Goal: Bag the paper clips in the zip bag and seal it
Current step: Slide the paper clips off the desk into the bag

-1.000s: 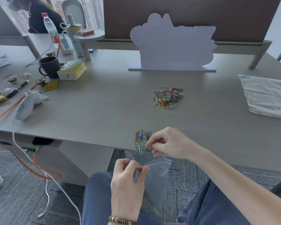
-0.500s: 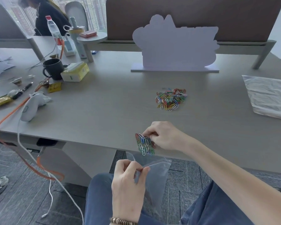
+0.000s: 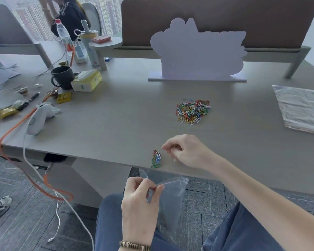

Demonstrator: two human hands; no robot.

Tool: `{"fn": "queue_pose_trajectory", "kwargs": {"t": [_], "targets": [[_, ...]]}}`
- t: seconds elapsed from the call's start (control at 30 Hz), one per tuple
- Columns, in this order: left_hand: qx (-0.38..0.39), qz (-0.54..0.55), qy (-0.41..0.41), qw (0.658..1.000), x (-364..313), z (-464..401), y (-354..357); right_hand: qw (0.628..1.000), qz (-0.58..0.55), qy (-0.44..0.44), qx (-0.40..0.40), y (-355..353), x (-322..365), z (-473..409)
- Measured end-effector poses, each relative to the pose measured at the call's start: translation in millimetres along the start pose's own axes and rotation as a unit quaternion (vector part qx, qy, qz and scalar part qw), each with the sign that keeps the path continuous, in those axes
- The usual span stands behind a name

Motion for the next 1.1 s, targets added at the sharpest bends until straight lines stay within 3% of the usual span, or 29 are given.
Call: {"fn": "queue_pose_trajectory", "kwargs": {"t": [0.27, 0.6, 0.73, 0.87, 0.97, 1.1], "targets": [[-0.001, -0.005, 0.022, 1.0, -3, 0, -3, 0.994, 0.059, -0.059, 0.074, 26, 8, -21], [-0.002, -0.008, 0.024, 1.0, -2, -1, -3, 0.989, -0.008, -0.07, 0.129, 30, 18, 14], [0.002, -0.009, 0.024, 1.0, -3, 0, -2, 0.997, -0.048, -0.037, 0.054, 1, 0, 8], [0.013, -0.004, 0.031, 0.999, -7, 3, 4, 0.988, -0.098, 0.034, -0.114, -50, -52, -2], [0.026, -0.002, 0.03, 0.999, -9, 6, 11, 0.969, -0.032, 0.071, -0.233, -87, -92, -9], [0.036, 0.01, 0.022, 0.999, -15, 8, 18, 0.953, 0.07, 0.104, -0.276, -116, -130, -26]]}}
Point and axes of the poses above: each hand's wrist, its own z-axis away from the middle knuckle, its own y-axis out of the palm, x = y × z, the point moved 9 cm from there along -z, towards the middle knuckle, and after that the axes turned 8 degrees about -y, right-handed, at the moved point
